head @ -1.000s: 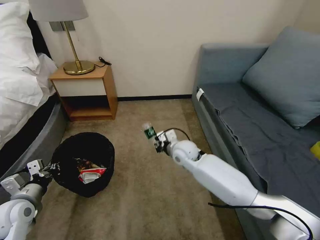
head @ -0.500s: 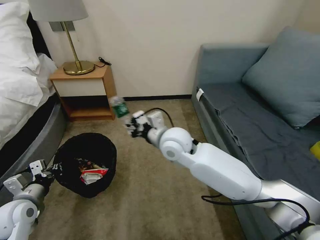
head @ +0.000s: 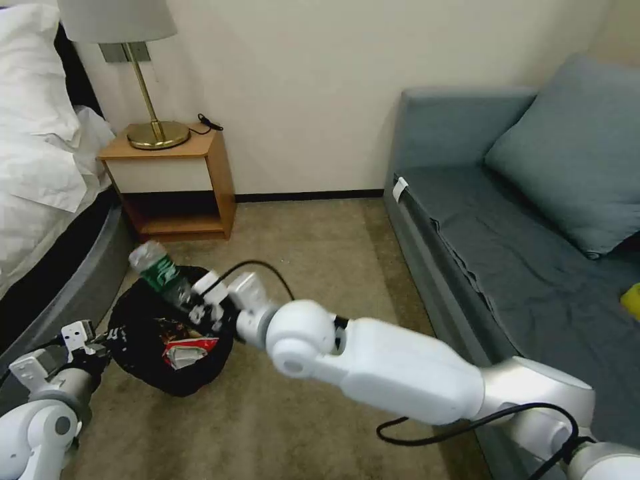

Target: Pick up the trash bin, then pick up the garbage on the floor and place it into the trash bin.

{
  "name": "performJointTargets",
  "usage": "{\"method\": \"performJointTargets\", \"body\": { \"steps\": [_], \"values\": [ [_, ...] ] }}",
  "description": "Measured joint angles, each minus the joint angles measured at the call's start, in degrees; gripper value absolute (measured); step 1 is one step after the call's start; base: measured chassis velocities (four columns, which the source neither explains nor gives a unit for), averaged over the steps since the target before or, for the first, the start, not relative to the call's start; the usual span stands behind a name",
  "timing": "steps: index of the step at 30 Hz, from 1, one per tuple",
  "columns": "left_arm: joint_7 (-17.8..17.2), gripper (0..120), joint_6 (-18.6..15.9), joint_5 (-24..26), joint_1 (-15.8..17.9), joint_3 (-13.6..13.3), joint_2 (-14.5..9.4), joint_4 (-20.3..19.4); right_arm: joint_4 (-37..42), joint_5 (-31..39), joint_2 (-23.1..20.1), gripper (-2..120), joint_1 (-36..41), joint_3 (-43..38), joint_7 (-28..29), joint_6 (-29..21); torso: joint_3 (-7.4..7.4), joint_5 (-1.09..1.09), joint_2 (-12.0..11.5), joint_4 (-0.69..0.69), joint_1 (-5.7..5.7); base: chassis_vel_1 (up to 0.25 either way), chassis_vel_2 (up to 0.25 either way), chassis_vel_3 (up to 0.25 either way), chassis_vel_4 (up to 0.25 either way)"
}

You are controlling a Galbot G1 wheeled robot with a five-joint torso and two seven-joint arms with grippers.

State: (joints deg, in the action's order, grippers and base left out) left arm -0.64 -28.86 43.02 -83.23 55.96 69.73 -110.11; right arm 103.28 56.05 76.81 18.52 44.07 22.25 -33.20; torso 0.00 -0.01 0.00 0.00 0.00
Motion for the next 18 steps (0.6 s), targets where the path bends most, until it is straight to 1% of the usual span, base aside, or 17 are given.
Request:
{"method": "performJointTargets", "body": {
  "steps": [7, 8, 9, 10, 11, 15, 16, 17, 18],
  "values": [
    [0.01, 3, -0.05, 0.16, -0.21, 0.24, 0.06, -0.10, -0.94, -1.25, 0.56, 12, 0.94, 1.06, -0.26, -0.11, 0.00, 0.00, 0.00, 0.00, 0.00, 0.000, 0.000, 0.000, 0.000],
    [0.01, 3, -0.05, 0.19, -0.23, 0.28, 0.08, -0.11, -1.01, -1.35, 0.57, 14, 1.01, 1.12, -0.26, -0.11, 0.00, 0.00, 0.00, 0.00, 0.00, 0.000, 0.000, 0.000, 0.000],
    [0.01, 3, -0.05, 0.28, -0.25, 0.33, 0.14, -0.11, -1.08, -1.42, 0.58, 21, 1.13, 1.19, -0.18, -0.15, 0.00, 0.00, 0.00, 0.00, 0.00, 0.000, 0.000, 0.000, 0.000],
    [0.02, 3, -0.05, 0.39, -0.26, 0.33, 0.20, -0.13, -1.10, -1.50, 0.58, 24, 1.18, 1.26, -0.11, -0.16, 0.00, 0.00, 0.00, 0.00, 0.00, 0.000, 0.000, 0.000, 0.000],
    [0.02, 3, -0.05, 0.39, -0.26, 0.33, 0.20, -0.13, -1.10, -1.50, 0.58, 24, 1.18, 1.26, -0.11, -0.16, 0.00, 0.00, 0.00, 0.00, 0.00, 0.000, 0.000, 0.000, 0.000],
    [-0.18, 3, -0.39, 1.20, -0.28, 0.40, 0.38, -0.46, -1.30, -1.77, 0.72, 44, 1.59, 1.67, 0.15, -0.27, 0.00, 0.01, 0.00, 0.00, 0.00, 0.000, 0.000, 0.000, 0.000],
    [-0.18, 3, -0.39, 1.20, -0.28, 0.40, 0.38, -0.46, -1.30, -1.77, 0.72, 44, 1.59, 1.67, 0.15, -0.27, 0.00, 0.01, 0.00, 0.00, 0.00, 0.000, 0.000, 0.000, 0.000],
    [-0.21, 3, -0.43, 1.25, -0.30, 0.44, 0.39, -0.51, -1.36, -1.88, 0.80, 48, 1.62, 1.75, 0.27, -0.27, 0.00, 0.01, 0.00, 0.00, 0.00, 0.000, 0.000, 0.000, 0.000],
    [-0.22, 3, -0.44, 1.26, -0.31, 0.48, 0.39, -0.52, -1.37, -1.93, 0.83, 51, 1.63, 1.78, 0.33, -0.27, 0.00, 0.01, 0.00, 0.00, 0.00, 0.000, 0.000, 0.000, 0.000]
  ]
}}
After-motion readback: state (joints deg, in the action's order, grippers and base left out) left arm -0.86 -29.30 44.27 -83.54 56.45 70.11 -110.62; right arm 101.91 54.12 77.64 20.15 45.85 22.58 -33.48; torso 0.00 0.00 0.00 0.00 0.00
